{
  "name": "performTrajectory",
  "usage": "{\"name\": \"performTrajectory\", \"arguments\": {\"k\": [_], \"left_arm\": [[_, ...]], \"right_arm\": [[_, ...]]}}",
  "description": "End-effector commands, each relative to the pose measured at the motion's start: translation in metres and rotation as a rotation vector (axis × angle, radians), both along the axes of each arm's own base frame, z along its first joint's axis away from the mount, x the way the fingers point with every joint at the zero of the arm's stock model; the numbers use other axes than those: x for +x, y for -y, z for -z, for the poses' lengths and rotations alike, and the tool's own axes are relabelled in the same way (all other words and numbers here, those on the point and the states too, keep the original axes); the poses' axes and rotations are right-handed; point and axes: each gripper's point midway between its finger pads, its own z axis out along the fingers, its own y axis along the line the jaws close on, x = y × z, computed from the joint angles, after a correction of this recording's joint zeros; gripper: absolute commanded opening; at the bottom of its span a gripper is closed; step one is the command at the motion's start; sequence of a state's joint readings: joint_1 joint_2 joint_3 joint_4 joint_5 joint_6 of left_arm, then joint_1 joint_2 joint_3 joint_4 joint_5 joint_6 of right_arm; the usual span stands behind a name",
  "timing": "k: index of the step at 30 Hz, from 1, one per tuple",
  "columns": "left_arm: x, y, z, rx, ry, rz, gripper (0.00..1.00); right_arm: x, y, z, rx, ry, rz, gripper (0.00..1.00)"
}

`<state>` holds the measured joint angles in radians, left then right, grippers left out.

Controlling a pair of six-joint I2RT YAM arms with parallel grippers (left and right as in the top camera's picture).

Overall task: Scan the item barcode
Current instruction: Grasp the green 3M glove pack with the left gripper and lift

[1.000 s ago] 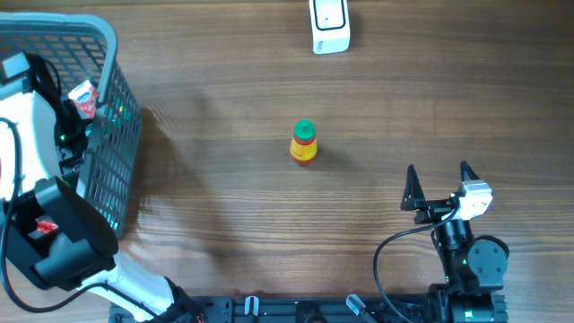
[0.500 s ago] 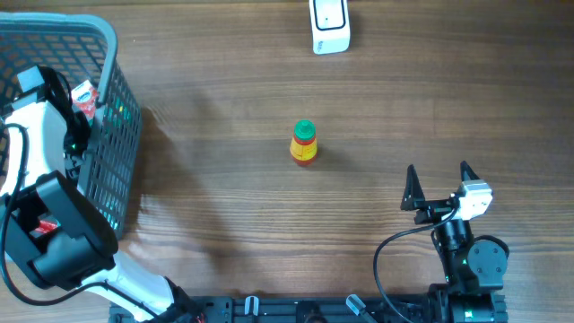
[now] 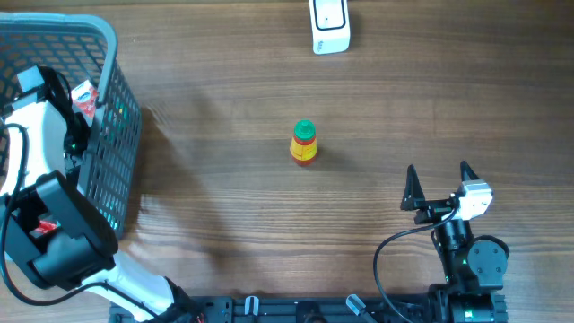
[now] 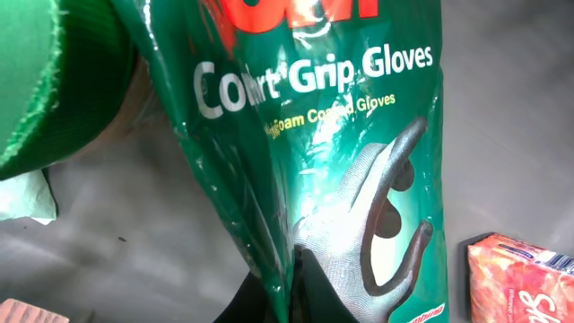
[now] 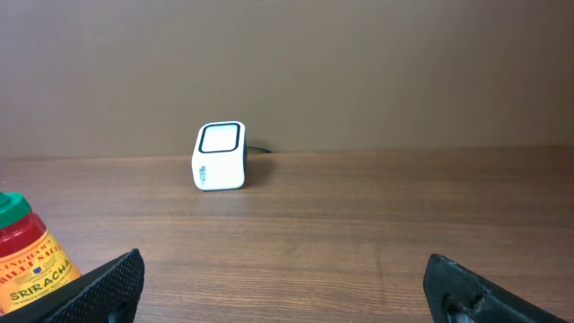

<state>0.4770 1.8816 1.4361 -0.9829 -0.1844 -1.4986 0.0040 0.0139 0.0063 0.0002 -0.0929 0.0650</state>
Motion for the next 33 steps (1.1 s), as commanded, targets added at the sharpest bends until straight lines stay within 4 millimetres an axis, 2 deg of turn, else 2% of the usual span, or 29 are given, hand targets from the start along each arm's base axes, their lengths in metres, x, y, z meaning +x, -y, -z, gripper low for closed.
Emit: {"name": "performTrajectory", "arguments": {"k": [1, 5, 12, 15, 16, 22, 30, 33], "left_arm": [[-0.003, 0.002, -0.014, 0.012, 0.025, 0.004, 0.04], [-0.002, 0.002, -0.043, 0.049, 0.095, 0.003, 0.04], [-0.007, 0.004, -0.114, 0.143, 0.277, 0.004, 0.04], [-0.015, 0.009, -0.148, 0.187, 0.364, 0.004, 0.04], [-0.021, 0.011, -0.166, 0.211, 0.410, 0.004, 0.04], [-0.043, 0.027, -0.225, 0.281, 0.578, 0.013, 0.04], [-0.073, 0.059, -0.283, 0.339, 0.773, 0.090, 0.04], [-0.076, 0.074, -0.295, 0.354, 0.812, 0.150, 0.04]], "right_arm": [[0.000, 0.000, 0.000, -0.011, 0.003, 0.002, 1.00], [0.000, 0.000, 0.000, -0.011, 0.003, 0.002, 1.00], [0.000, 0.000, 0.000, -0.010, 0.002, 0.002, 1.00], [0.000, 0.000, 0.000, -0.011, 0.003, 0.002, 1.00], [0.000, 0.000, 0.000, -0.011, 0.003, 0.002, 1.00], [0.000, 0.000, 0.000, -0.010, 0.003, 0.002, 1.00], [0.000, 0.000, 0.000, -0.010, 0.003, 0.002, 1.00], [0.000, 0.000, 0.000, -0.010, 0.003, 0.002, 1.00]]}}
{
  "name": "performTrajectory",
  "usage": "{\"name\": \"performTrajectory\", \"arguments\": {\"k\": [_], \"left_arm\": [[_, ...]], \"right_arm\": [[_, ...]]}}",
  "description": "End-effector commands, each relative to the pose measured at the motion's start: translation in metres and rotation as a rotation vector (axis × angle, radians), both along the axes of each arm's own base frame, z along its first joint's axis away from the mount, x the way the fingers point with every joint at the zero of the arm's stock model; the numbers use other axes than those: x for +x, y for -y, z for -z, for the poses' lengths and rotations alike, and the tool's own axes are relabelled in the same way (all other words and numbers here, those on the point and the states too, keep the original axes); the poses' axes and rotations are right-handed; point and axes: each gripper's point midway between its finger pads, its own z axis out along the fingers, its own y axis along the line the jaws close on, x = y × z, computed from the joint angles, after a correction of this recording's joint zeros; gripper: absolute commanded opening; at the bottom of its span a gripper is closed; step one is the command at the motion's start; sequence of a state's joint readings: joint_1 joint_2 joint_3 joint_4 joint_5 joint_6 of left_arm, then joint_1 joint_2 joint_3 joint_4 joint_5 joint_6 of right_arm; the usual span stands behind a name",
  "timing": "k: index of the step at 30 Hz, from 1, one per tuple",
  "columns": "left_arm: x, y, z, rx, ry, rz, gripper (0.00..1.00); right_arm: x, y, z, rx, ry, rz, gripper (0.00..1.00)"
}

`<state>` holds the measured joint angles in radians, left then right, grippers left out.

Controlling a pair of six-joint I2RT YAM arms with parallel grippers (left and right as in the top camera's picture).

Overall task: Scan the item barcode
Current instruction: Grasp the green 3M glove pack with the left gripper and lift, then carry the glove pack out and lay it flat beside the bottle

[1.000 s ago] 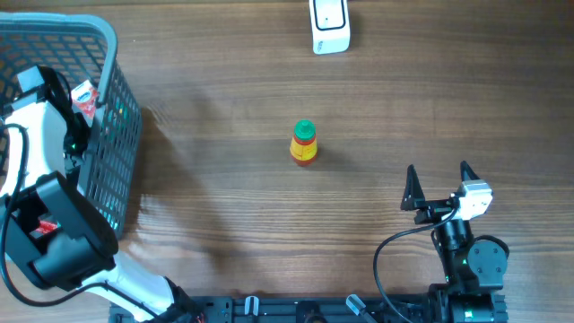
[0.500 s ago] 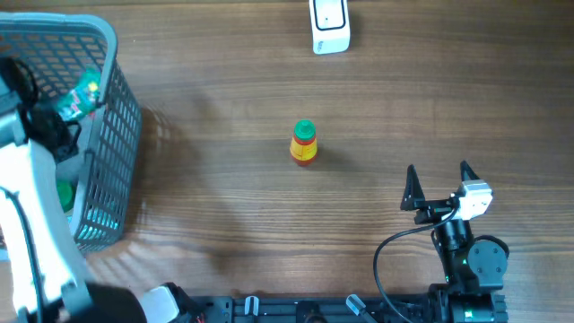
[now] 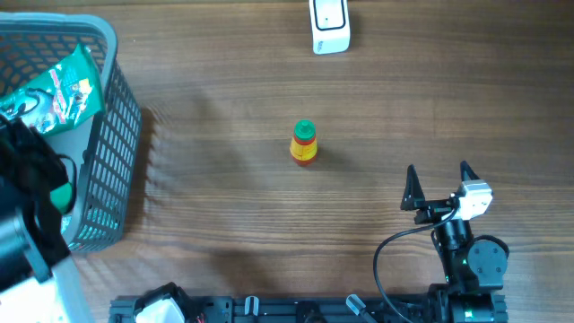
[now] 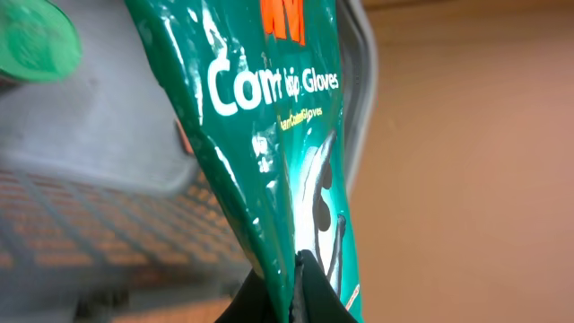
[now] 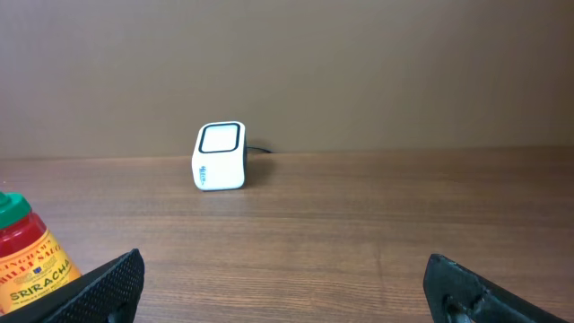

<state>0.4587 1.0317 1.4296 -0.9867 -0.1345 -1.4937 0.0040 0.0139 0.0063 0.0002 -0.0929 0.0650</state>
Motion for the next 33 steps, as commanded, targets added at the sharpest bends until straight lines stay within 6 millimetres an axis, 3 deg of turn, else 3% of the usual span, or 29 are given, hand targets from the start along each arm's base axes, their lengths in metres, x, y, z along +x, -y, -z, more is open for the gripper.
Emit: {"name": "performTrajectory", "arguments": {"k": [1, 5, 9, 14, 20, 23, 27, 33], "left_arm": [[-0.001, 0.025, -0.018, 0.072, 0.037, 0.123, 0.04], [0.011, 0.051, -0.030, 0.169, 0.045, 0.273, 0.04], [0.038, 0.093, -0.045, 0.412, 0.021, 0.557, 0.04], [0.071, 0.152, -0.037, 0.634, -0.033, 0.864, 0.04], [0.107, 0.224, 0.019, 0.761, -0.183, 1.193, 0.04], [0.115, 0.243, 0.052, 0.810, -0.285, 1.317, 0.04], [0.119, 0.251, 0.099, 0.835, -0.453, 1.448, 0.04], [0.112, 0.248, 0.145, 0.810, -0.640, 1.564, 0.04]], "right_arm": [[0.000, 0.000, 0.000, -0.011, 0.003, 0.002, 1.00], [0.000, 0.000, 0.000, -0.011, 0.003, 0.002, 1.00], [0.000, 0.000, 0.000, -0.010, 0.003, 0.002, 1.00], [0.000, 0.000, 0.000, -0.011, 0.003, 0.002, 1.00], [0.000, 0.000, 0.000, -0.011, 0.003, 0.002, 1.00], [0.000, 0.000, 0.000, -0.010, 0.003, 0.002, 1.00], [0.000, 0.000, 0.000, -0.011, 0.003, 0.002, 1.00], [0.000, 0.000, 0.000, -0.011, 0.003, 0.002, 1.00]]}}
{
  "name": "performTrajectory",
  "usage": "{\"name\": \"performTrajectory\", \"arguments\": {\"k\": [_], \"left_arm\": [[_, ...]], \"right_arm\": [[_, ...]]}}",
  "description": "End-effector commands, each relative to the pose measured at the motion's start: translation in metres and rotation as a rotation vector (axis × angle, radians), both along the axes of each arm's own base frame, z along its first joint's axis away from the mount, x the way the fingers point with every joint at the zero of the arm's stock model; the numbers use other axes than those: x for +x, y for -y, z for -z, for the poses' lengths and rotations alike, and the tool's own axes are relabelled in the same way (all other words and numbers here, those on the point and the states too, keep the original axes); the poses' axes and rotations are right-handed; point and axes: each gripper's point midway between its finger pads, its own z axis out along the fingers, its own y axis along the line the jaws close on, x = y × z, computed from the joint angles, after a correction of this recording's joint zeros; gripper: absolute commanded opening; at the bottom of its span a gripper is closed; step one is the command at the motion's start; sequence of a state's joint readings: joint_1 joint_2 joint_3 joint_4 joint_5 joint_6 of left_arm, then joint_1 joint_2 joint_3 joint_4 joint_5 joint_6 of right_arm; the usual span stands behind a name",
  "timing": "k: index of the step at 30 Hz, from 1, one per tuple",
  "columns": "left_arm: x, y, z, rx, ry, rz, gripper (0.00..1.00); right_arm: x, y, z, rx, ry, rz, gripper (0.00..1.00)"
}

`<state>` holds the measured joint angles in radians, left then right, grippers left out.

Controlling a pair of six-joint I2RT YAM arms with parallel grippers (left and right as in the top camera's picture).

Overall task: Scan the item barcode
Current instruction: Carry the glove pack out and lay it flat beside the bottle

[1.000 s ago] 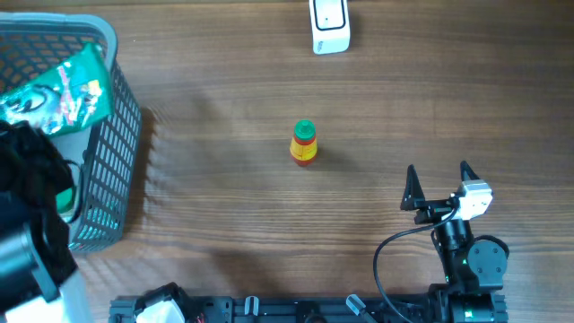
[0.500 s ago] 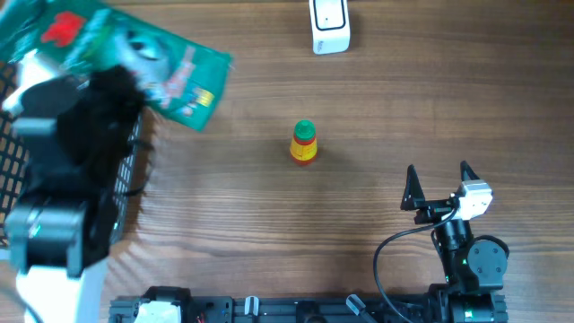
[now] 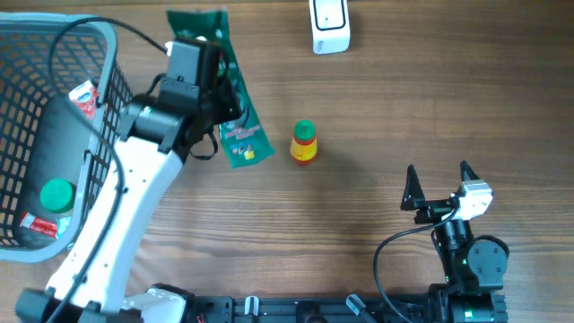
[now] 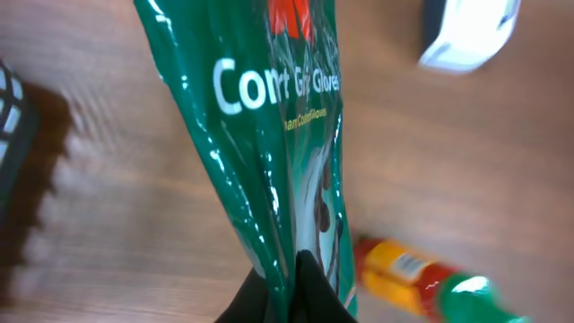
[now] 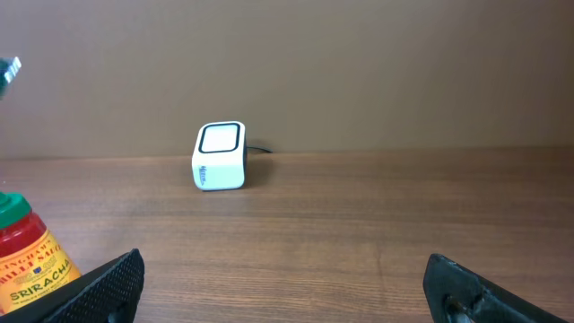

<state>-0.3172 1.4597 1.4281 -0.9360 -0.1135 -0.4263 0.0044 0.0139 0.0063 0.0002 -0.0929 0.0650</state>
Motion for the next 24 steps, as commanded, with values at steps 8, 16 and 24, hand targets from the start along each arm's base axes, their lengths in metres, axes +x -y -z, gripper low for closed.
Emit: {"name": "performTrajectory", "arguments": {"k": [8, 16, 24], "left_arm": [[0.004, 0.002, 0.068, 0.108, -0.202, 0.078, 0.04], [0.004, 0.043, 0.109, -0.055, -0.329, 0.180, 0.04], [0.001, 0.077, 0.118, -0.086, -0.335, 0.257, 0.13]], "right_arm": [[0.000, 0.000, 0.000, -0.010, 0.003, 0.002, 1.00], [0.000, 0.000, 0.000, -0.011, 0.003, 0.002, 1.00], [0.000, 0.000, 0.000, -0.011, 0.003, 0.002, 1.00]]}}
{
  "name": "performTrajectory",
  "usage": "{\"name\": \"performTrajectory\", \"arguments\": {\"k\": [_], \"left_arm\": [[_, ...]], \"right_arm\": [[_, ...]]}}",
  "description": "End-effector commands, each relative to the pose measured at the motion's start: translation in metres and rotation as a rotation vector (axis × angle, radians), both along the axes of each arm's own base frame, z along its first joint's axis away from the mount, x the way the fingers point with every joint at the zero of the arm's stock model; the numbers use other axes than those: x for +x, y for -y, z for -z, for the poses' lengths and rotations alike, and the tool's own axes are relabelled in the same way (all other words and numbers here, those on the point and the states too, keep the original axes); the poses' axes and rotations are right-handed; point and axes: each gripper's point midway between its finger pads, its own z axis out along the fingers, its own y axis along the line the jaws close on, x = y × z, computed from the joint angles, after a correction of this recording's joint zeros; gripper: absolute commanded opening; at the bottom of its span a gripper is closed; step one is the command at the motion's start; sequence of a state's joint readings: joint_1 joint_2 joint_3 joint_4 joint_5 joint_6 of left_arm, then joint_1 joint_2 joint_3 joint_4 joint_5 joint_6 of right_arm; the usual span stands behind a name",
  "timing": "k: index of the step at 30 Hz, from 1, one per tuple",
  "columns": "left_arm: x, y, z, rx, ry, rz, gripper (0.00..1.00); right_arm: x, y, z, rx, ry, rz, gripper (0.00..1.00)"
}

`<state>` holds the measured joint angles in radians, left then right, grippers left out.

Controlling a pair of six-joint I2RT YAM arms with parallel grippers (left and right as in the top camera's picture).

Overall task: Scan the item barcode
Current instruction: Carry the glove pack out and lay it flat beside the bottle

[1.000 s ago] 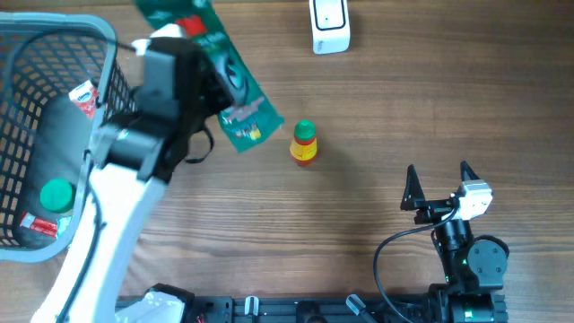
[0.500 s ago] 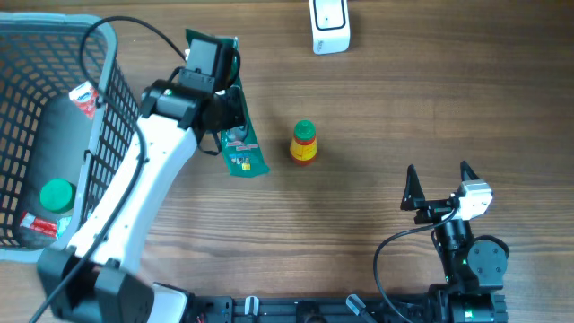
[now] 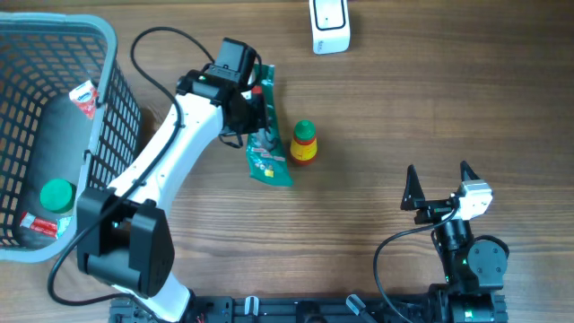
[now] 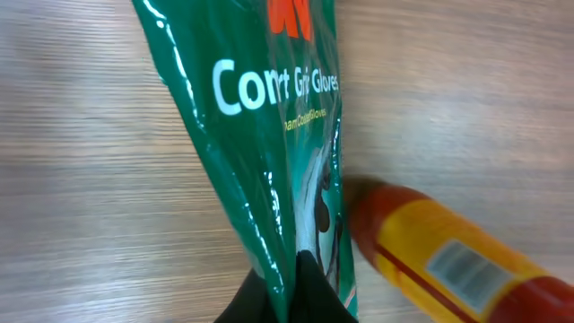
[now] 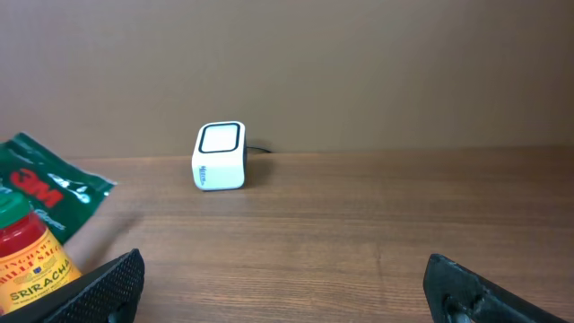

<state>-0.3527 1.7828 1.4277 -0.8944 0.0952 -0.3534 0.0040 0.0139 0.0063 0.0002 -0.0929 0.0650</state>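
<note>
My left gripper (image 3: 254, 109) is shut on the edge of a green pack of gloves (image 3: 266, 152), seen close in the left wrist view (image 4: 269, 152) with the fingers (image 4: 296, 301) pinching it. The pack hangs just left of the sriracha bottle (image 3: 304, 143), whose barcode label shows in that view (image 4: 457, 262). The white scanner (image 3: 329, 25) stands at the far edge, also in the right wrist view (image 5: 220, 156). My right gripper (image 3: 439, 187) rests open near the front right, nothing between its fingers (image 5: 108, 283).
A grey basket (image 3: 108, 117) at the left holds a dark bottle with a green cap (image 3: 56, 195) and small packets (image 3: 82, 97). The left arm (image 3: 161, 170) stretches from the front left across the table toward the middle.
My left gripper has carried the glove pack from near the basket's far right corner rightward and nearer, down beside the sriracha bottle. The right arm has not moved.
My left gripper was shut on the glove pack deep inside the basket. Then it held the pack above the basket's rim. Then the pack was out over the table right of the basket, and now it hangs next to the sriracha bottle.
</note>
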Motion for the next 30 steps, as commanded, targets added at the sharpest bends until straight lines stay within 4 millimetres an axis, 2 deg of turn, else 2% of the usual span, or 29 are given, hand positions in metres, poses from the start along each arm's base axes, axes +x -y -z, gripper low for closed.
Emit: {"name": "performTrajectory", "arguments": {"k": [1, 8, 17, 20, 21, 23, 27, 28, 30], "left_arm": [[-0.010, 0.024, 0.002, -0.041, -0.020, 0.064, 0.17], [-0.015, 0.042, 0.001, -0.046, -0.007, 0.110, 0.20], [-0.015, 0.041, 0.000, -0.036, -0.001, 0.111, 0.54], [-0.011, 0.034, -0.004, -0.010, 0.023, 0.096, 0.72], [-0.010, 0.031, -0.007, -0.004, 0.035, 0.089, 0.79], [-0.006, 0.027, -0.019, -0.013, 0.066, 0.077, 0.85], [0.003, 0.020, -0.052, -0.043, 0.147, 0.052, 0.87], [0.006, 0.016, -0.067, -0.055, 0.184, 0.040, 0.87], [0.009, 0.010, -0.084, -0.063, 0.229, 0.022, 0.89]], "right_arm": [[0.000, 0.000, 0.000, -0.011, 0.003, 0.002, 0.99], [0.000, 0.000, 0.000, -0.011, 0.003, 0.002, 1.00], [0.000, 0.000, 0.000, -0.011, 0.003, 0.002, 1.00], [0.000, 0.000, 0.000, -0.011, 0.003, 0.002, 1.00], [0.000, 0.000, 0.000, -0.011, 0.003, 0.002, 1.00], [0.000, 0.000, 0.000, -0.010, 0.003, 0.002, 1.00], [0.000, 0.000, 0.000, -0.011, 0.003, 0.002, 1.00], [0.000, 0.000, 0.000, -0.011, 0.003, 0.002, 1.00], [0.000, 0.000, 0.000, -0.011, 0.003, 0.002, 1.00]]}}
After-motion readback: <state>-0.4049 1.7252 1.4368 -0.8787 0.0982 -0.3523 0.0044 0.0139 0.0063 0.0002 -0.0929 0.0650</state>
